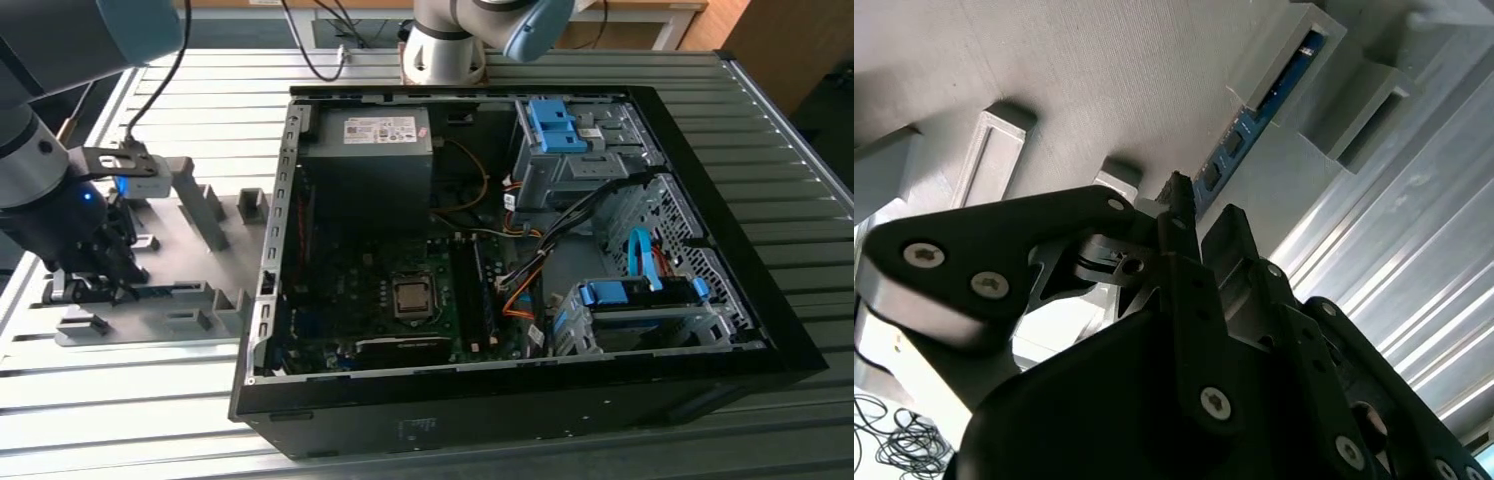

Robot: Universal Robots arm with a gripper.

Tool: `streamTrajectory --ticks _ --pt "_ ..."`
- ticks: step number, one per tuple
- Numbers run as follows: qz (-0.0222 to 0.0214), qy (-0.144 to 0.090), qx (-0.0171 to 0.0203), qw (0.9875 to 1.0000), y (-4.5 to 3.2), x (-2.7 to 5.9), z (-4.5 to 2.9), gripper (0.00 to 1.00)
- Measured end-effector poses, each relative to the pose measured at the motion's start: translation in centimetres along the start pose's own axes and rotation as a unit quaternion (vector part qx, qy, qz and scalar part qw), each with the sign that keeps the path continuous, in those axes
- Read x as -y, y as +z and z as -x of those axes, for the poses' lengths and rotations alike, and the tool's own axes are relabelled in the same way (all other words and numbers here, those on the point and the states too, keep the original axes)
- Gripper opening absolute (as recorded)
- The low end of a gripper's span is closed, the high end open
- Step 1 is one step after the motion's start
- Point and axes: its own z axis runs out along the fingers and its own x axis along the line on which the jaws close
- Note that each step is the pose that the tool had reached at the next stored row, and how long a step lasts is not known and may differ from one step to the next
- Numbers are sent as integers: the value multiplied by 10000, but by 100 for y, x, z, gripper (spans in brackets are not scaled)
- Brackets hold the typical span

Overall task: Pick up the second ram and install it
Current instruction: 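Pick up the second ram and move it above second insertion slot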

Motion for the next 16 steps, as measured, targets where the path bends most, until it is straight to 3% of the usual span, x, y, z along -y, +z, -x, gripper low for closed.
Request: streamTrajectory --ticks 6,7,16 --pt "0 0 0 10000 15 -1 0 30" --pt "0 0 0 10000 19 -1 0 23" --pt "-1 0 0 10000 61 -8 1 23"
